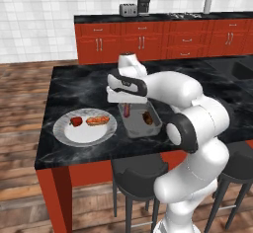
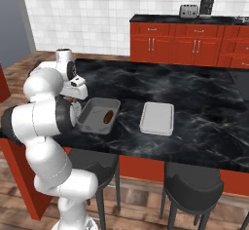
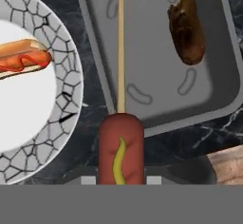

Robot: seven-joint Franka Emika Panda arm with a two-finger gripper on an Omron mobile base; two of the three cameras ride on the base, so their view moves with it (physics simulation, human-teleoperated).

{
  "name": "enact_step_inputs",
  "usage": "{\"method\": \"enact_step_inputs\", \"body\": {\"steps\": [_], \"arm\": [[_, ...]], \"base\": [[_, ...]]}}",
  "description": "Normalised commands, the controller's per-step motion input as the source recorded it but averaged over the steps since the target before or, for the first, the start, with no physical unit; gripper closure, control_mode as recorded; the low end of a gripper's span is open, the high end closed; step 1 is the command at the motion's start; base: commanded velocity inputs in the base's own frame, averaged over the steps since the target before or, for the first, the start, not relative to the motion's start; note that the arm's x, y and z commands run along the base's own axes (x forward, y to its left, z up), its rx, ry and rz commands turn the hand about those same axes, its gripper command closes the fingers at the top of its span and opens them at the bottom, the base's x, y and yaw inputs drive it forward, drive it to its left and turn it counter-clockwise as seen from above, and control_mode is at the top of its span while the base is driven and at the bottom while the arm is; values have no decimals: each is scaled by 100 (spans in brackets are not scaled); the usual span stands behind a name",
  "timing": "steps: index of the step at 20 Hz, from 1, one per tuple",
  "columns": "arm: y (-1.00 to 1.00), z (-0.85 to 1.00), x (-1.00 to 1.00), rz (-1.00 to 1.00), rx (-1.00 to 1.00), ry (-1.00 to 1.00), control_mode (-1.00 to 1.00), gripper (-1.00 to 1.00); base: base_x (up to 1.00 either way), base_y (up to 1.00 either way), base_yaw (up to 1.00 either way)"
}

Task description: Place one cooked food and one vegetable from the large plate to each tupperware container.

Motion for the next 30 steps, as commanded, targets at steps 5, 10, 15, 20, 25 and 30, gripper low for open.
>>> {"method": "enact_step_inputs", "body": {"steps": [5, 10, 15, 20, 25, 30], "arm": [[-33, -2, 54, 41, 2, 0, -100, 100], [-16, -34, 61, 30, -2, 8, -100, 100], [-6, -29, 39, 7, -5, 4, -100, 100], [-12, -37, 14, -1, 0, 1, -100, 100], [-30, -33, 0, -17, 2, 6, -100, 100], [-19, -28, 4, -19, 1, 1, -100, 100]], "base": [[0, 0, 0], [0, 0, 0], [0, 0, 0], [0, 0, 0], [0, 0, 0], [0, 0, 0]]}}
